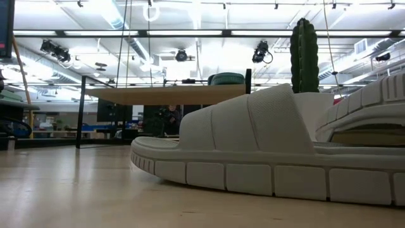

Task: Pick and place slides into the shelf
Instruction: Put the green slide on the shelf

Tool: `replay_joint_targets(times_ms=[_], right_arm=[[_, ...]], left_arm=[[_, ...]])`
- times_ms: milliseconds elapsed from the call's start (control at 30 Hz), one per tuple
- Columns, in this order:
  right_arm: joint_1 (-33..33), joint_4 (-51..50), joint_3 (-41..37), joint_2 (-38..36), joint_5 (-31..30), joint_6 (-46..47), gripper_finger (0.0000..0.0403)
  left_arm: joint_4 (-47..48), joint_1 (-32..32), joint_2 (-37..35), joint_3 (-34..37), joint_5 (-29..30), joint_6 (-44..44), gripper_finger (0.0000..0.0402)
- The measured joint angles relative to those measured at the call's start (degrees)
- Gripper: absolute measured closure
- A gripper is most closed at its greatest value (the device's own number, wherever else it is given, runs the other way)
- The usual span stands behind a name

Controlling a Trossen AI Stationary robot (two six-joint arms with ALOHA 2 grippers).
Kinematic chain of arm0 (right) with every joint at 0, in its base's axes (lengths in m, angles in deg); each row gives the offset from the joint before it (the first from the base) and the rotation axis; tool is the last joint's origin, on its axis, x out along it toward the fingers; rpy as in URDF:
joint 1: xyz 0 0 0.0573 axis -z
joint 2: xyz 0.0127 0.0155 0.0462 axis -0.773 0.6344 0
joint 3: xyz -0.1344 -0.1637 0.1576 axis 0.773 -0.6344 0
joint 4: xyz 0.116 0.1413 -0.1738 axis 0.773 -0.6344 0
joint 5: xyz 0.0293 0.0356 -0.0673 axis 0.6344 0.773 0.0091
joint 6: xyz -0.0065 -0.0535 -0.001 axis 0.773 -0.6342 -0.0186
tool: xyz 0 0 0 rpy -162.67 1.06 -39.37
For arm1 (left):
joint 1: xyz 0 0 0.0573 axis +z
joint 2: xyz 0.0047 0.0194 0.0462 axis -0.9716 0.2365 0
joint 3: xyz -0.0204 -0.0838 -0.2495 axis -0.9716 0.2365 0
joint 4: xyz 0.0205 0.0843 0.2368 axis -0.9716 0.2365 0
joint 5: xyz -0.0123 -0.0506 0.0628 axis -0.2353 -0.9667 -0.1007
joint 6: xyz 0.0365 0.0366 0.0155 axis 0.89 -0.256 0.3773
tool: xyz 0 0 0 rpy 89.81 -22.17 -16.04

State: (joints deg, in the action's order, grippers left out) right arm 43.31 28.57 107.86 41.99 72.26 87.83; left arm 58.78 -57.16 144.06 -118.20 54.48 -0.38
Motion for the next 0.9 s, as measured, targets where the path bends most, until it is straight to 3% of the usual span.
replay_joint_targets(times_ms=[167, 333, 433, 567, 767, 900], right_arm=[[0.0, 0.1, 0.0, -0.1, -0.4, -3.3, 0.0119], [0.0, 0.5, 0.0, -1.1, -5.0, -4.3, 0.0064], [0.0, 1.4, 0.0, -1.9, -9.7, -4.3, 0.0054], [0.7, 8.4, 0.0, -2.4, -11.3, -5.6, 0.0054], [3.4, 11.5, 0.0, -2.3, -8.4, -5.5, 0.0062], [4.9, 12.5, 0.0, -0.9, -3.4, -8.5, 0.0067]], left_arm=[[2.0, 0.0, 0.1, 0.0, 0.1, 0.4, 0.0397], [3.5, 0.0, 0.0, 0.0, 2.4, 1.2, 0.0399], [4.5, 0.0, 0.0, 0.0, 4.6, 2.5, 0.0399], [7.2, 0.0, 0.0, 0.0, 6.2, 3.7, 0.04], [7.8, 0.0, 0.0, 0.0, 7.2, 4.7, 0.04], [7.8, 0.0, 0.0, 0.0, 7.2, 4.7, 0.04]])
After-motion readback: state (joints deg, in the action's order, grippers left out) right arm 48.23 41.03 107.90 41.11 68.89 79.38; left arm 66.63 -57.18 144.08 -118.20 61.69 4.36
